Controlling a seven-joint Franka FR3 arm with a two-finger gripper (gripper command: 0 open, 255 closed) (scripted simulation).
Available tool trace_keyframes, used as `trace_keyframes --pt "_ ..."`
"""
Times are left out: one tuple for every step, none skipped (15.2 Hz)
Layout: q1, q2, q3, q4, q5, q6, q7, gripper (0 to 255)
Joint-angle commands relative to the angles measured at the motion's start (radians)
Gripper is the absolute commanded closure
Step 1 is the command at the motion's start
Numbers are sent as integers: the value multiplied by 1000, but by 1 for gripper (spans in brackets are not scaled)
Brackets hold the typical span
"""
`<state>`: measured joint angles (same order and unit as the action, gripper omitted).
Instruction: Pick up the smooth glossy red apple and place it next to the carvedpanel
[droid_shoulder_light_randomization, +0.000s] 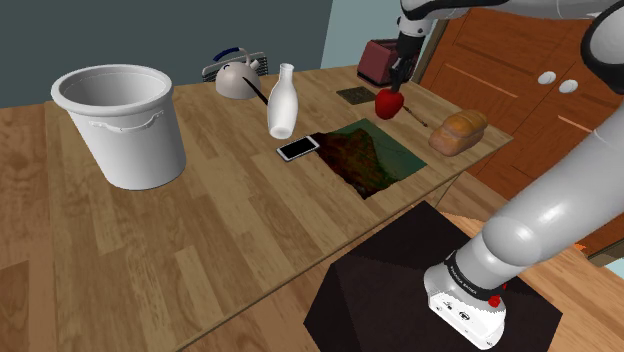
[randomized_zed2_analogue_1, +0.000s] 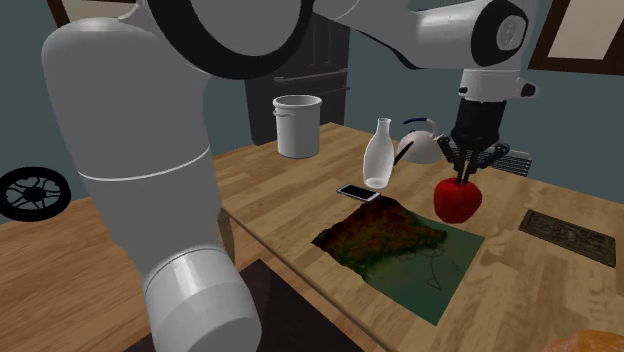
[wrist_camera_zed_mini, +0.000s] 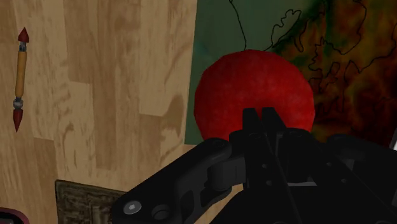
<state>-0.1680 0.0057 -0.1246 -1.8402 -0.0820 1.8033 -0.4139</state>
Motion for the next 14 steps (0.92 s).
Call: trace_keyframes --pt "-21 57 -20 60 6 1 -43 255" --pt "-30 87 -28 92 11 0 -62 255" --pt "-41 118 -36 126 16 -2 -81 255" --pt "-51 150 -43 162 22 -5 -100 255" --pt "-62 183 -50 200 28 -9 -118 255" --pt "-74 217 -55 239 35 -15 -136 255" --pt "-86 251 -61 281 42 -21 -154 255" --pt "-98 287 -66 326 49 -29 -171 255" --pt "-112 324 -70 373 57 -38 -188 255" --pt "-126 363 -73 423 65 -49 -205 255" --pt "-140 403 -76 477 73 -63 -221 255" --pt "-155 445 -78 535 82 -78 -236 255" --pt "-171 490 -80 598 90 -96 -251 255" --pt "-188 538 -81 667 99 -117 -265 255"
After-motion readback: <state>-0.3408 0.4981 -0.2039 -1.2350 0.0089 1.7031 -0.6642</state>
